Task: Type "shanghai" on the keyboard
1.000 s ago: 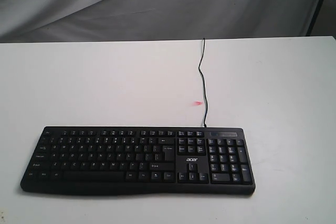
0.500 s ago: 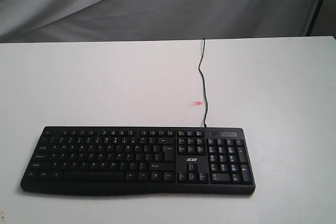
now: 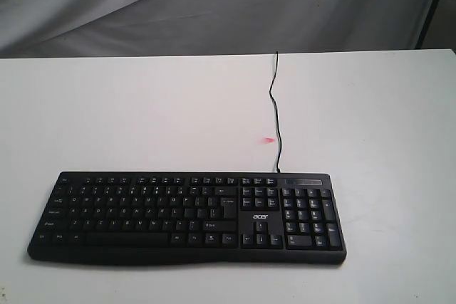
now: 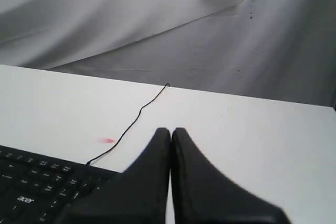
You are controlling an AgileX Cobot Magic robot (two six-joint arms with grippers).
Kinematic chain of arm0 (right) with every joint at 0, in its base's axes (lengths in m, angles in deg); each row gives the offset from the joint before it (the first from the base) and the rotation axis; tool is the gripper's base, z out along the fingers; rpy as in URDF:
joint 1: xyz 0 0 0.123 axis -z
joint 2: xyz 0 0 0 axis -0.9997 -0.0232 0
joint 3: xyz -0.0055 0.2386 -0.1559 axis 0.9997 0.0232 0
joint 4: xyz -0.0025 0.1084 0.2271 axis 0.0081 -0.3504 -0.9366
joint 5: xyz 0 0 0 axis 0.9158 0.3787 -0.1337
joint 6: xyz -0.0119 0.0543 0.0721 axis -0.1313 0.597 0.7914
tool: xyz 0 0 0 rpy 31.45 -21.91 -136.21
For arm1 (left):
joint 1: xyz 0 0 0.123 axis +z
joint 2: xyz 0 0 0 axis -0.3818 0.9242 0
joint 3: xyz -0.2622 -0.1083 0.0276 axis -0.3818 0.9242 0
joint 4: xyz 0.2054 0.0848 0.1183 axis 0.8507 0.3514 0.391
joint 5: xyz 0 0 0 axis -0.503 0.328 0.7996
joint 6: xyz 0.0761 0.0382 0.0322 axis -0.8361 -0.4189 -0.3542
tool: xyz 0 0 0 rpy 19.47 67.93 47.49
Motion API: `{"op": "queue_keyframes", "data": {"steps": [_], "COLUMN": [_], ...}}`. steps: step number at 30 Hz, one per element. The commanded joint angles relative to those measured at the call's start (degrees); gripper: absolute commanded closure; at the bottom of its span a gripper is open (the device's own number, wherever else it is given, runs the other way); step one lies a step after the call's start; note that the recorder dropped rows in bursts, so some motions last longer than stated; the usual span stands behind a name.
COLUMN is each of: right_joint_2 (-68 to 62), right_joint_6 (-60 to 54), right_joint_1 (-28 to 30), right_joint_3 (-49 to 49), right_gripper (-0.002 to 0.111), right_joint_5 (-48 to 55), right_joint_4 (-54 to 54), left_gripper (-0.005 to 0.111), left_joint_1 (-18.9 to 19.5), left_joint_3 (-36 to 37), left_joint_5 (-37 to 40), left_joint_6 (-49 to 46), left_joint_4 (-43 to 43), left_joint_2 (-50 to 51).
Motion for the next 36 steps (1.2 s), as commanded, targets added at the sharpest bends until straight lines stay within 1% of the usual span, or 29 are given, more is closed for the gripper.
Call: {"op": "queue_keyframes", "data": {"steps": [1, 5, 9, 36], "right_joint_2": [0.2, 0.2, 0.2, 0.2], "right_joint_6": [0.1, 0.1, -0.1, -0.1], "right_joint_1": [0.5, 0.5, 0.5, 0.5], "right_joint_3": [0.2, 0.2, 0.2, 0.2], "right_gripper": [0.108, 0.108, 0.108, 0.108], "right_joint_5": [4.9, 6.0, 10.1, 10.1], "right_joint_4": [1.1, 1.2, 1.7, 1.4], "left_gripper": [0.106, 0.106, 0.106, 0.106], "left_joint_1": [0.1, 0.1, 0.1, 0.1], "left_joint_3": [0.3, 0.3, 0.3, 0.3], "left_joint_5": [-0.6, -0.6, -0.6, -0.6], "left_joint_6": [0.1, 0.1, 0.1, 0.1], "left_joint_4": [0.0, 0.0, 0.0, 0.0], "left_joint_2": [-0.3, -0.3, -0.3, -0.3]}}
